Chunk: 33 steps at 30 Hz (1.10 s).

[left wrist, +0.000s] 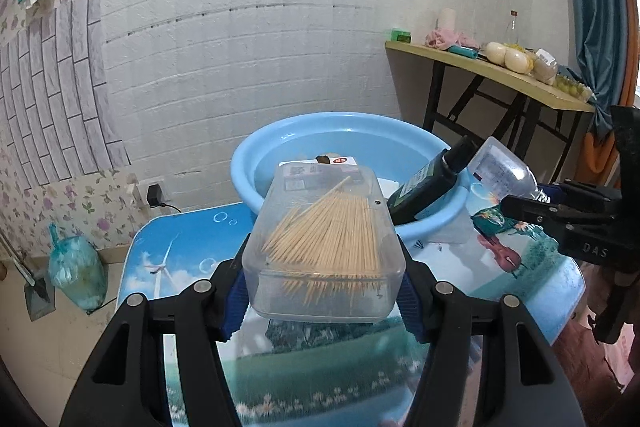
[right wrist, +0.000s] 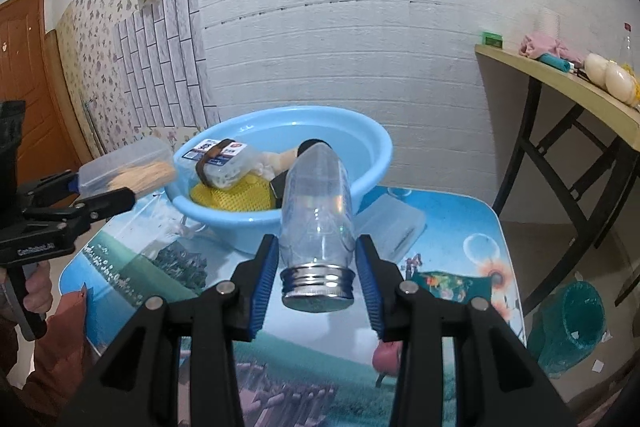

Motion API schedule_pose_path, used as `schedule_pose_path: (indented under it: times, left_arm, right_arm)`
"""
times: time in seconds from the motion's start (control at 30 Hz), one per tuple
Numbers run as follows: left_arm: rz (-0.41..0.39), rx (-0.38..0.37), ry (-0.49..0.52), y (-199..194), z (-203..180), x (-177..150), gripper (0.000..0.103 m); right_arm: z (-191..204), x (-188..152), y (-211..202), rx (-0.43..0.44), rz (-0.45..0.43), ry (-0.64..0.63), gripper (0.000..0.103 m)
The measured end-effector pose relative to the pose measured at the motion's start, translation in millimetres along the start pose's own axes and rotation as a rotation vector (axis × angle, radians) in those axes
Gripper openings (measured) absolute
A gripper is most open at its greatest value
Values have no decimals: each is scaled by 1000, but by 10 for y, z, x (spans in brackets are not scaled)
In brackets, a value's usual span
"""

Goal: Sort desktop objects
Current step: 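Lift the toothpick box and glass jar into the basin and release both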

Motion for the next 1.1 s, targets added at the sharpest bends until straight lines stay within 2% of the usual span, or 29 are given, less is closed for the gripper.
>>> schedule_pose_path:
  times: [0.83, 0.93, 1.03, 1.1]
  left_arm:
    - [25, -56, -2, 995, -151, 533, 61]
    - [36, -36, -8, 1077, -131, 607, 62]
    - [26, -44, -30, 1042, -98, 667, 66]
    - [13, -34, -30, 997, -75, 683, 74]
  right_arm:
    - [-225, 480, 731, 47, 17, -2, 39]
    - [-228, 487, 820, 50, 30, 6, 39]
    - [-213, 481, 864, 57, 39, 12, 39]
    - [-193, 474, 879, 60, 46, 13, 40]
Point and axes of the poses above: each gripper's, at about its wrist camera, not at the fingertips, and y roughly the way its jaws point, z to its left, x to its top, the point moved 8 cm from there along y, roughly the way its jaws point, and after that the axes turned 10 degrees about x, right-handed, at the moved point
